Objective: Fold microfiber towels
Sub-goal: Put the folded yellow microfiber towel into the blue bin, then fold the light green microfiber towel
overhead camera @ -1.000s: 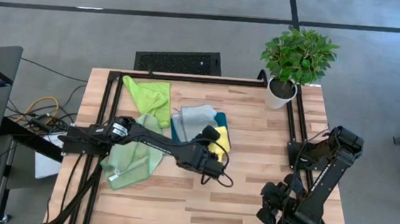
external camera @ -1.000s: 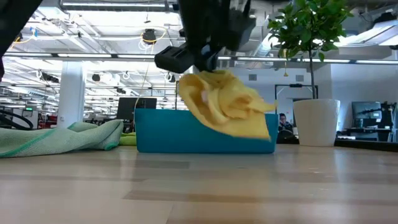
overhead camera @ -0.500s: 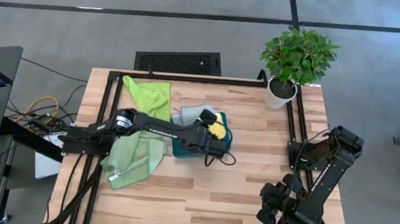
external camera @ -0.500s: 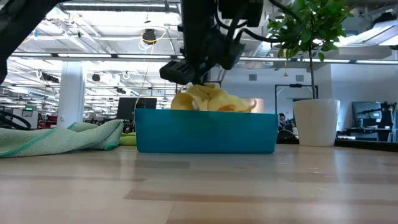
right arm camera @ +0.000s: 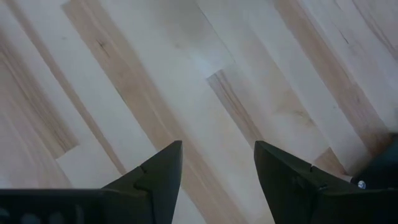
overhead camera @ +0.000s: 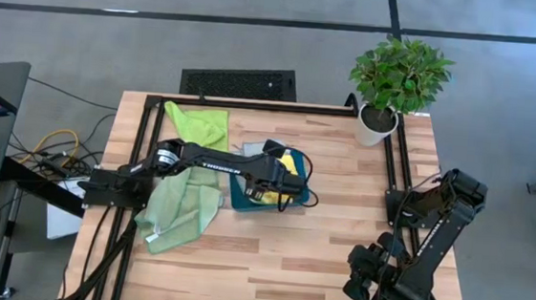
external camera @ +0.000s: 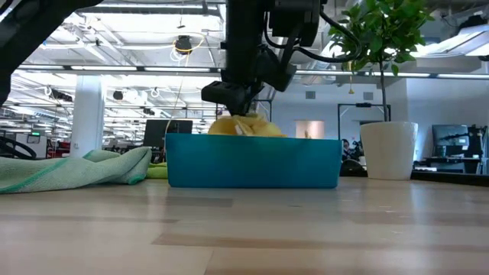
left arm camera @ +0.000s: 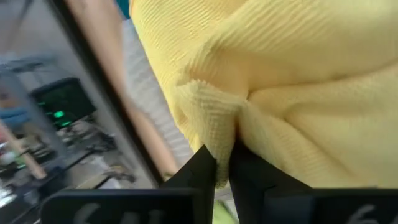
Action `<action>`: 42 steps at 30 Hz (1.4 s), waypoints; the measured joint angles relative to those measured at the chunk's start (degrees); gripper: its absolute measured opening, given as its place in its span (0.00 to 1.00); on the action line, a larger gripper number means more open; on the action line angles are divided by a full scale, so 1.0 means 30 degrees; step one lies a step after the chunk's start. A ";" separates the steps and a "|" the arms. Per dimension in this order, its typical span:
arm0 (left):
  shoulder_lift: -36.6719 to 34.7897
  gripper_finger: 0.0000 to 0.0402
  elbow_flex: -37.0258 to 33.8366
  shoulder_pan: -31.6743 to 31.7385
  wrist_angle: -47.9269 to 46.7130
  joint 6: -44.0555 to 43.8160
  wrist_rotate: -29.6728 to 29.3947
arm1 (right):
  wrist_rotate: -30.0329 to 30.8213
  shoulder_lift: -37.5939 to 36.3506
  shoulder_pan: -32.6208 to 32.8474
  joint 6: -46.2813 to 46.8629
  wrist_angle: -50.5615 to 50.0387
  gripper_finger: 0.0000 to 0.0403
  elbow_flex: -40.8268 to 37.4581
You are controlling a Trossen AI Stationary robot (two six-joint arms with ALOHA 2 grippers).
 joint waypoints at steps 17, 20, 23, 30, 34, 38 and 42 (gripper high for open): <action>0.0005 0.40 0.0128 0.0096 -0.1158 -0.2277 0.0283 | 0.0013 0.0000 0.0000 -0.0013 -0.0003 0.56 -0.0004; -0.0098 0.42 0.0821 -0.0085 -0.2665 -0.4119 0.0656 | 0.0402 0.0000 -0.0011 -0.0058 -0.0165 0.56 -0.0007; -0.0852 0.42 0.1171 -0.0493 -0.3730 -0.5712 0.1093 | 0.0989 0.0000 -0.0062 -0.0421 -0.0272 0.56 -0.0007; -0.3899 0.42 0.1239 -0.2190 -0.3913 -0.9431 0.1086 | 0.1811 0.0007 -0.1074 -0.2931 -0.0135 0.56 -0.0007; -0.5062 0.42 0.1175 -0.3157 -0.4110 -1.3251 0.1945 | 0.3458 0.0007 -0.1864 -0.6109 0.1255 0.56 -0.0007; -0.5391 0.42 0.1157 -0.4111 -0.4143 -1.5460 0.3645 | 0.3938 0.0007 -0.2734 -1.0313 0.4065 0.56 -0.0007; -0.5391 0.42 0.1137 -0.5419 -0.4131 -1.7104 0.5128 | 0.3825 0.0007 -0.3504 -1.4579 0.7500 0.56 -0.0007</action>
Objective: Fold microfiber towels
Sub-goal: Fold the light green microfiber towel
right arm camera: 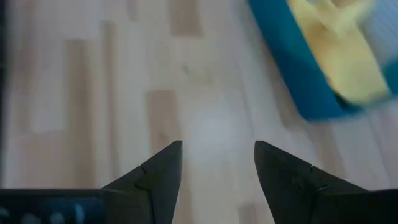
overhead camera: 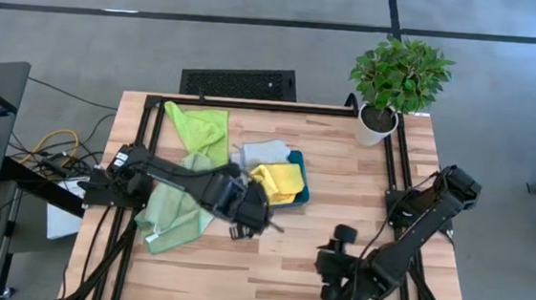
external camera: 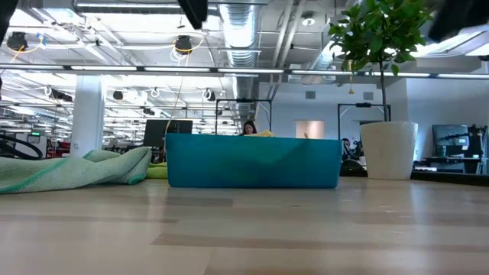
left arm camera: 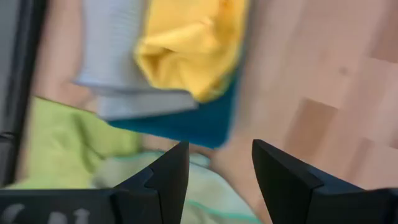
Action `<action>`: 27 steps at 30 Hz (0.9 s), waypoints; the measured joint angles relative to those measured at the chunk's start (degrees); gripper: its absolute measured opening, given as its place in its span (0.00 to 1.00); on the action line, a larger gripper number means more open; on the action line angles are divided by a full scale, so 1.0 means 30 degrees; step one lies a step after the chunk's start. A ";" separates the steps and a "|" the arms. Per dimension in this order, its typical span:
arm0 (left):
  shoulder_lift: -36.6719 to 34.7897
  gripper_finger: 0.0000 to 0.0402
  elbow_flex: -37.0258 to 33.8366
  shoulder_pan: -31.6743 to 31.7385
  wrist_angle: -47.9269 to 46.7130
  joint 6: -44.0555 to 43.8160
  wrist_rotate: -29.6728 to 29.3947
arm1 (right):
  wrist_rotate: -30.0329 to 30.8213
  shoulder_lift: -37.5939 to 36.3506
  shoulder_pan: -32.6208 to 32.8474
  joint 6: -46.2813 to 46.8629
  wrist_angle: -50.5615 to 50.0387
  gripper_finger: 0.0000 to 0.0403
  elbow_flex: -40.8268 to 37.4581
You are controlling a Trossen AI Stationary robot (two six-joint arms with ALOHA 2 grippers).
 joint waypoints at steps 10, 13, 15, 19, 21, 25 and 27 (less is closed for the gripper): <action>0.0095 0.42 -0.0114 -0.4238 0.0038 -0.6566 0.0379 | -0.2419 0.0000 -0.0642 -0.8242 0.5591 0.56 0.0000; 0.0090 0.42 -0.1139 -0.5235 0.0032 -0.9133 0.0372 | -0.2418 0.0000 -0.0778 -0.9048 0.6009 0.56 0.0000; 0.0095 0.42 -0.2162 -0.5807 0.0029 -1.0728 0.0932 | -0.2419 0.0000 -0.0842 -0.9256 0.6214 0.56 0.0000; 0.0102 0.42 -0.4471 -0.6551 0.0036 -1.2330 0.1644 | -0.2419 0.0000 -0.0947 -0.9285 0.6440 0.56 0.0000; 0.0102 0.42 -0.5672 -0.6614 -0.0010 -1.2894 0.1578 | -0.2419 0.0000 -0.0947 -0.9285 0.6455 0.56 0.0000; 0.0102 0.42 -0.8309 -0.6362 0.0016 -1.3604 0.0916 | -0.2419 0.0000 -0.0947 -0.9281 0.6447 0.56 0.0000; 0.0109 0.42 -0.9681 -0.6100 0.0124 -1.4314 0.0918 | -0.2419 0.0000 -0.0947 -0.9281 0.6462 0.56 0.0000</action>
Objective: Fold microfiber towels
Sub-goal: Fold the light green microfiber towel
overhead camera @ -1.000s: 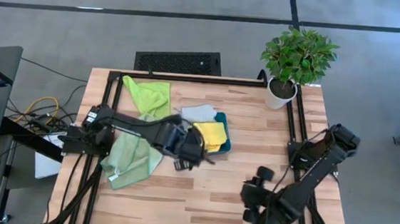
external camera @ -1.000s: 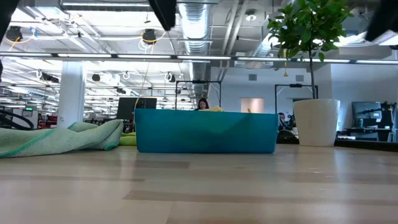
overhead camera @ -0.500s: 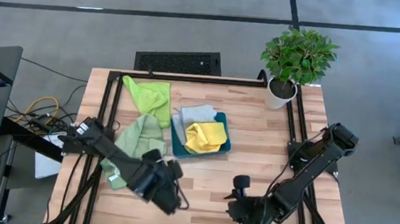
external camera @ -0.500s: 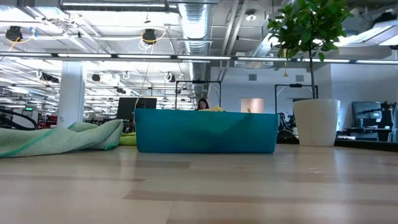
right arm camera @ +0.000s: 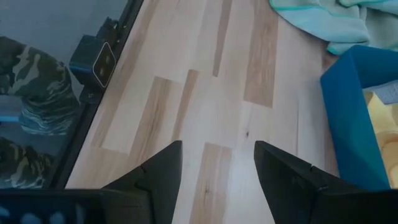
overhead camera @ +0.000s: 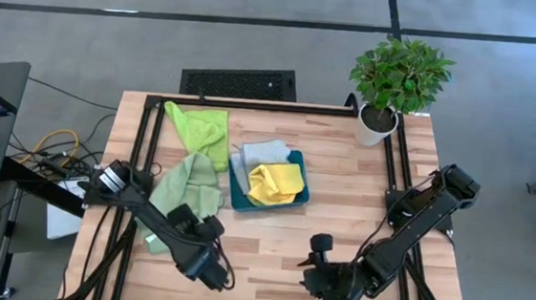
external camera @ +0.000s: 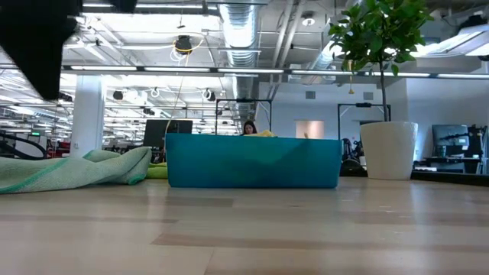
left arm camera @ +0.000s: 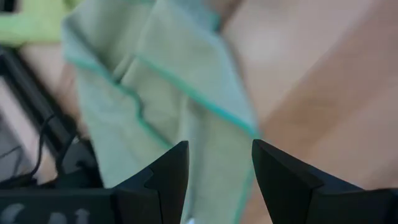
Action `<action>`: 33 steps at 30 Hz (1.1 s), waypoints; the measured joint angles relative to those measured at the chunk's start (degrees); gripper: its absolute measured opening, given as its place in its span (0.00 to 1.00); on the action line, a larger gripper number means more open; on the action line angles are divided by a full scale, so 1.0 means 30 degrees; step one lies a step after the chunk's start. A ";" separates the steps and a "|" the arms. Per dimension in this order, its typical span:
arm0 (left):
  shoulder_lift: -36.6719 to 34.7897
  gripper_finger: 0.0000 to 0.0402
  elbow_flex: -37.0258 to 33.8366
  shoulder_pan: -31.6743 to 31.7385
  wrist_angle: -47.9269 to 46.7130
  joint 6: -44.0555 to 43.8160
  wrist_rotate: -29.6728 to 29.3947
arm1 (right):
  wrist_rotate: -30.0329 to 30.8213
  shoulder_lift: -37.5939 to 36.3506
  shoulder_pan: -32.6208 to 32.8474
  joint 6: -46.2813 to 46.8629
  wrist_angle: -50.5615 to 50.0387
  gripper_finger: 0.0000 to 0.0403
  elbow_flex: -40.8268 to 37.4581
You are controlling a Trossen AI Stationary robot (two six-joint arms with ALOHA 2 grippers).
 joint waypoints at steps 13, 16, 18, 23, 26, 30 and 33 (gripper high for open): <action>0.0007 0.42 -0.6936 0.1668 0.3585 -0.1923 0.3090 | 0.0007 0.0000 -0.0583 0.0000 0.0960 0.56 0.0000; 0.0007 0.42 -0.7488 0.1794 0.5372 -0.1263 0.3074 | 0.0007 0.0000 -0.0892 0.0007 0.0922 0.56 0.0000; -0.0007 0.42 -0.7579 0.1796 0.5960 -0.0725 0.3027 | 0.0007 0.0000 -0.1077 0.0015 0.0911 0.56 0.0000; -0.0066 0.42 -0.7298 0.1717 0.7014 -0.0040 0.2906 | 0.0007 0.0000 -0.1260 0.0016 0.0921 0.56 -0.0022; -0.0060 0.42 -0.6795 0.1552 0.7467 0.0373 0.2877 | 0.0007 0.0000 -0.1260 0.0015 0.0875 0.56 -0.0073; -0.0047 0.42 -0.6109 0.1221 0.8938 0.1472 0.2698 | 0.0007 0.0000 -0.1260 0.0017 0.0896 0.56 -0.0080; -0.0073 0.42 -0.5824 0.0959 1.0876 0.2614 0.2308 | 0.0007 0.0000 -0.1253 0.0022 0.0896 0.56 -0.0080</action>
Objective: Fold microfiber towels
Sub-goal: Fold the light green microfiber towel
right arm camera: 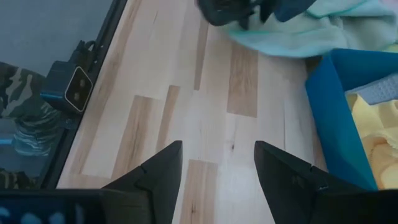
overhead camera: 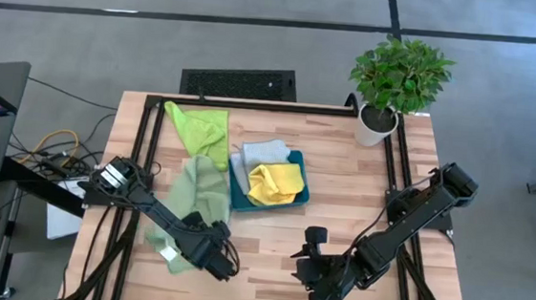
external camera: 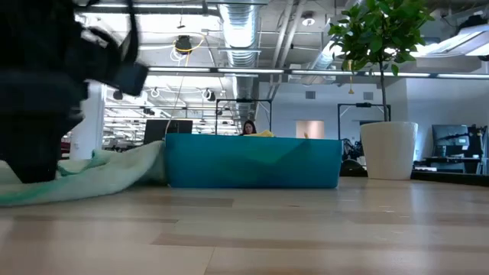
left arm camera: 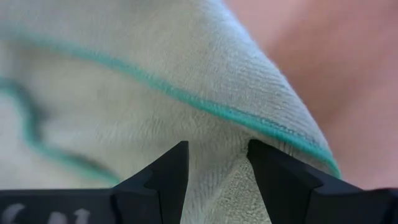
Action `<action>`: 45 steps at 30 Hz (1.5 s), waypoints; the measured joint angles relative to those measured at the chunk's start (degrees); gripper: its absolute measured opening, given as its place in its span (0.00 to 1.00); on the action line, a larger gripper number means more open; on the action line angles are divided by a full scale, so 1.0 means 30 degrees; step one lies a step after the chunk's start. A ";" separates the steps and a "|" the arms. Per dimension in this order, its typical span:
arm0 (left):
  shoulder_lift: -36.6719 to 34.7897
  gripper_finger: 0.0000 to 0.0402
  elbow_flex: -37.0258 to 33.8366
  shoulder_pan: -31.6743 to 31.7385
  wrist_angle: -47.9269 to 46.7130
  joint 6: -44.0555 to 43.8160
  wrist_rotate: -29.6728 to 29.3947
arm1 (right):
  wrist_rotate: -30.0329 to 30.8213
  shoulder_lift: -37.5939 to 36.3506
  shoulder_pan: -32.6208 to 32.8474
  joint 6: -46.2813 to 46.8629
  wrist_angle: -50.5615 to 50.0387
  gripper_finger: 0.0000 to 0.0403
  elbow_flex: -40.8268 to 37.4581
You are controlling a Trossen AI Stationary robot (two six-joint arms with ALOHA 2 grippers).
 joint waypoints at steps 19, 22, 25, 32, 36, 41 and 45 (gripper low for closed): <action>0.0131 0.42 0.1076 -0.1013 0.7723 0.4703 0.1043 | 0.0000 0.0000 0.0065 0.0182 -0.0001 0.56 0.0000; 0.0131 0.42 0.2127 -0.1481 0.5503 0.5037 0.1256 | -0.0004 0.0000 0.0065 0.0182 -0.0002 0.56 0.0000; 0.0123 0.42 0.3496 -0.2262 0.3403 0.5053 0.1282 | -0.0007 0.0000 0.0065 0.0182 -0.0006 0.56 0.0000; 0.0095 0.42 0.4672 -0.4779 0.3045 0.3952 0.1301 | -0.0007 0.0007 0.0065 0.0182 -0.0007 0.56 0.0000; 0.0095 0.42 0.4649 -0.5918 0.3010 0.2476 0.1274 | -0.0007 0.0015 0.0065 0.0175 0.0000 0.56 0.0000; 0.0101 0.42 0.4642 -0.6428 0.3039 0.3189 0.0726 | -0.0001 0.0015 0.0029 0.0169 0.0007 0.56 0.0000; 0.0477 0.42 0.4642 -0.6464 0.3707 0.4307 0.0589 | 0.0000 0.0015 0.0022 0.0168 0.0175 0.56 -0.0007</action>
